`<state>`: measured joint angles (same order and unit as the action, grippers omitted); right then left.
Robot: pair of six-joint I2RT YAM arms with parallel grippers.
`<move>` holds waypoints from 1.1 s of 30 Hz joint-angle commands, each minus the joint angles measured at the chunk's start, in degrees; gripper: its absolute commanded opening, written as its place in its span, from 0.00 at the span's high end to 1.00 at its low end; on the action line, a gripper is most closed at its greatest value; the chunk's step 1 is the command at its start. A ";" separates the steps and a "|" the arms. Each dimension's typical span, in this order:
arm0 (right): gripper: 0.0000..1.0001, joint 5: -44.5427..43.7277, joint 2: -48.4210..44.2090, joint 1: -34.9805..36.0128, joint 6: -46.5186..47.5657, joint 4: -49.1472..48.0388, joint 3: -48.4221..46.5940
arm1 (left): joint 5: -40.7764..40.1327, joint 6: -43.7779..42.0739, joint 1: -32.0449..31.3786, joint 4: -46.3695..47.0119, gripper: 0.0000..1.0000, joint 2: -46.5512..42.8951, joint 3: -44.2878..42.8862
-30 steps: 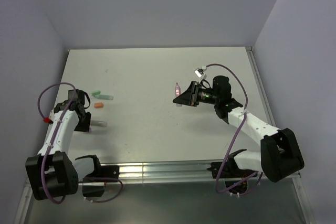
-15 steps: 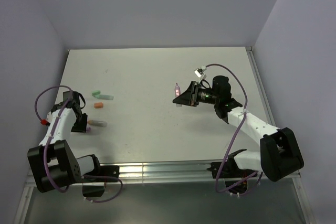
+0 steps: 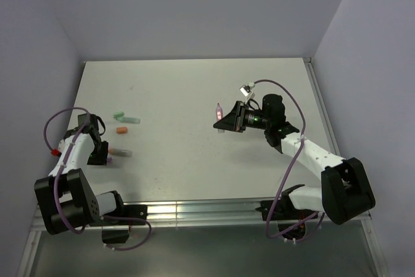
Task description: Insert the pens into the pen caps
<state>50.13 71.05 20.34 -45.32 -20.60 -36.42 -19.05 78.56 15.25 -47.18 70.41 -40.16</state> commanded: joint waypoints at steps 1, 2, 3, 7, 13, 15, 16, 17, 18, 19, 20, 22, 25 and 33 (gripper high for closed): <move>1.00 0.94 -0.21 -0.48 0.23 -3.30 0.13 | 0.59 -0.78 0.75 1.56 0.55 0.51 0.43; 1.00 1.11 -0.12 -0.47 0.15 -3.39 0.13 | 0.59 -0.78 0.84 1.74 0.55 0.60 0.52; 1.00 1.11 -0.12 -0.47 0.06 -3.48 0.21 | 0.59 -0.78 0.84 1.91 0.55 0.86 0.87; 1.00 1.20 -0.03 -0.47 0.06 -3.66 0.21 | 1.21 -1.22 1.71 3.67 0.55 1.48 1.84; 1.00 1.29 0.15 -0.47 0.06 -3.75 0.30 | 2.26 -2.10 2.59 6.21 0.55 3.33 2.54; 1.00 1.29 0.15 -0.47 0.06 -3.83 0.30 | 2.70 -2.28 2.77 6.66 0.55 4.55 2.63; 1.00 1.29 0.06 -0.47 0.06 -3.75 0.30 | 2.79 -2.36 2.95 6.83 0.55 4.99 2.63; 1.00 1.29 0.14 -0.47 0.32 -3.57 0.30 | 2.96 -2.36 3.04 7.18 0.56 5.26 2.63; 1.00 1.20 0.23 -0.47 0.32 -3.57 0.30 | 2.96 -2.45 3.04 7.19 0.56 5.70 2.63; 1.00 1.20 0.15 -0.47 0.23 -3.66 0.30 | 2.79 -2.36 3.21 7.19 0.56 5.70 2.63; 1.00 1.29 0.23 -0.47 0.15 -3.74 0.30 | 2.79 -2.36 3.12 7.36 0.56 5.70 2.63; 1.00 1.29 0.50 -0.47 -0.03 -3.83 0.30 | 2.53 -2.36 3.30 7.36 0.60 5.18 2.81; 1.00 1.38 0.67 -0.47 0.06 -4.01 0.30 | 2.44 -2.71 3.82 7.19 0.69 4.82 2.81; 1.00 0.41 0.32 -0.47 1.64 -2.08 -0.14 | 2.79 -5.60 4.79 6.13 1.00 1.23 0.70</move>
<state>50.43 71.61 20.34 -45.08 -20.99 -36.27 -16.29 75.37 19.57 -41.30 74.72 -37.74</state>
